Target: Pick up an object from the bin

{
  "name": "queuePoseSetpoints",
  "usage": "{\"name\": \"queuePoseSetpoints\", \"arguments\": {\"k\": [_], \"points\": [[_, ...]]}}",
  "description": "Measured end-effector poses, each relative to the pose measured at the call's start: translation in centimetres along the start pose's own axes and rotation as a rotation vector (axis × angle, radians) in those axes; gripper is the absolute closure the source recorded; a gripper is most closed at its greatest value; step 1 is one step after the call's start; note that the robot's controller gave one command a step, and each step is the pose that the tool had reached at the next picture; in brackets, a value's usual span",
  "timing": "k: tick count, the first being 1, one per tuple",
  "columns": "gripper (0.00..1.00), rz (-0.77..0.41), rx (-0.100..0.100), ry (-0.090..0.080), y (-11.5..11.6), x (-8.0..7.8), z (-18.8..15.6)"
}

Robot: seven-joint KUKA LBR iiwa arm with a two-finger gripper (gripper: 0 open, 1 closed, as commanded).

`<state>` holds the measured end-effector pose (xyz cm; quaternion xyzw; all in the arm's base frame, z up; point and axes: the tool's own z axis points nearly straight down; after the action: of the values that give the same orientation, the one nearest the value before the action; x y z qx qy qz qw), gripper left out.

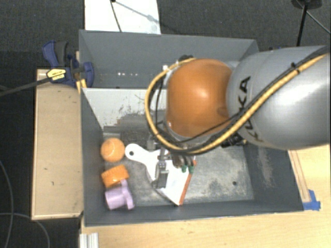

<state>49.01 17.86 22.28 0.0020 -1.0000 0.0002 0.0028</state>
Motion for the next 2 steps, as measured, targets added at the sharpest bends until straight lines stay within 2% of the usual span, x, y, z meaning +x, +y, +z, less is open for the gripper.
{"name": "queuePoseSetpoints", "arguments": {"k": [1,2], "points": [[0.0,0.006,-0.002,-0.008,-0.1,-0.2,-0.5],[0.0,-0.05,-0.003,-0.016,-0.1,-0.2,2.3]]}}
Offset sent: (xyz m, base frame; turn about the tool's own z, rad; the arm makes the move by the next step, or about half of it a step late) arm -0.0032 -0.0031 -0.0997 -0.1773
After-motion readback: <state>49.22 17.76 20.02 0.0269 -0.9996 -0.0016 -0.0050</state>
